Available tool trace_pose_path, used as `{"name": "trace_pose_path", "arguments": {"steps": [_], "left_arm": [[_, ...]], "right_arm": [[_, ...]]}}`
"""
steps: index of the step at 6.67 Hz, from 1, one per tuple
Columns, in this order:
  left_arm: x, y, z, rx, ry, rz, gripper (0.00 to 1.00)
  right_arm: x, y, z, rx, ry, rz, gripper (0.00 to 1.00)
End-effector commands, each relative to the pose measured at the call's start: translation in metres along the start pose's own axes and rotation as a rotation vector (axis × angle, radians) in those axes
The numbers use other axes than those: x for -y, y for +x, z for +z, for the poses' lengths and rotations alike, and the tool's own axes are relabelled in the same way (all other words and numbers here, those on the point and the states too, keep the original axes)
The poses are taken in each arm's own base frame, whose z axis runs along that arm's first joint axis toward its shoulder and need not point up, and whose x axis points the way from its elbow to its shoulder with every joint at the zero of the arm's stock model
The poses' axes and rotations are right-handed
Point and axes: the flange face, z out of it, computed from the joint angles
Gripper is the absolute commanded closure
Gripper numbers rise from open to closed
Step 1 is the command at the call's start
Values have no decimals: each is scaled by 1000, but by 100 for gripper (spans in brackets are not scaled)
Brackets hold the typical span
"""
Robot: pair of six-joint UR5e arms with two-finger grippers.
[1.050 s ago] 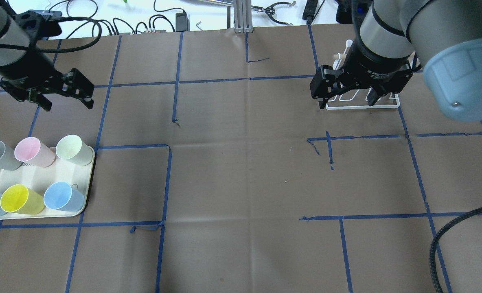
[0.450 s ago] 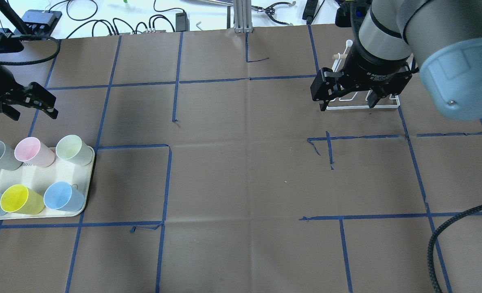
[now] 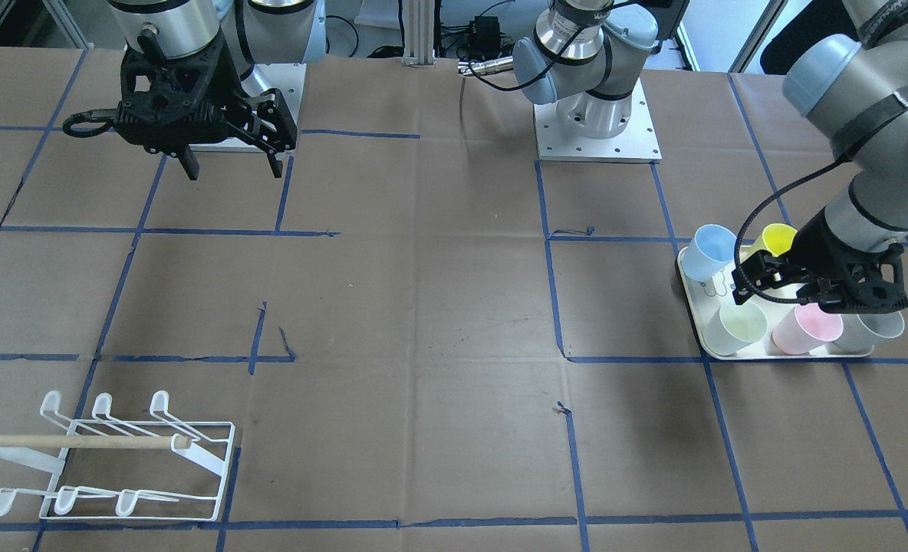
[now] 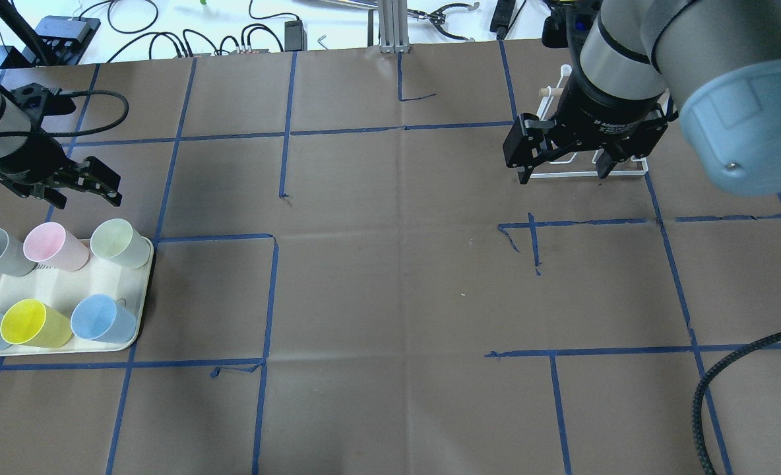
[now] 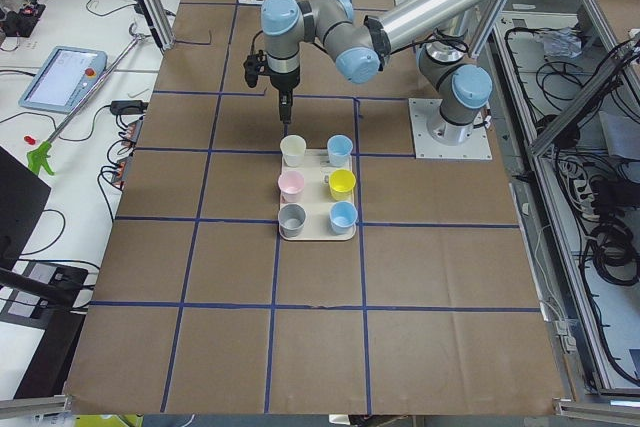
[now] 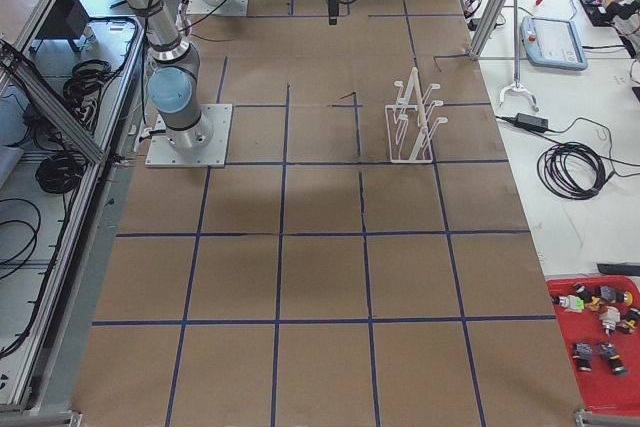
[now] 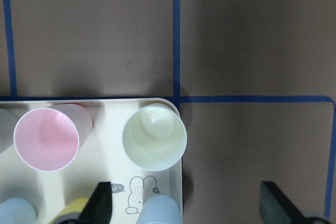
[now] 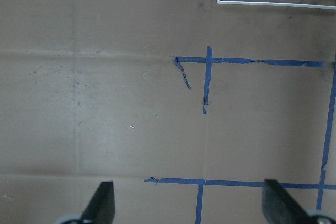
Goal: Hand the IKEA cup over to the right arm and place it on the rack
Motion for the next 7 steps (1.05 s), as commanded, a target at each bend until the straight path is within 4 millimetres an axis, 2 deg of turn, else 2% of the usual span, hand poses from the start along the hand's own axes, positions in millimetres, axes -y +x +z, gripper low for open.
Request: {"name": "trace_pose_path", "arguments": {"steps": [1, 2, 4, 5, 6, 7], "left_arm": [[-4, 2, 57, -7, -3, -2, 0], [-6, 3, 78, -7, -7, -10, 0], [-12, 5, 92, -15, -38, -10, 0], [-17, 7, 96, -17, -49, -8, 0], [-18, 8, 94, -14, -44, -8, 1], [-18, 7, 91, -10, -42, -2, 32]], "right_arm": [[3, 0, -2, 3, 7, 11, 0], [7, -1, 3, 10, 4, 10, 0], [26, 8, 15, 15, 37, 30, 0], [50, 12, 15, 22, 174, 52, 0], [84, 11, 28, 50, 298, 119, 0], [104, 0, 29, 179, 395, 154, 0]]}}
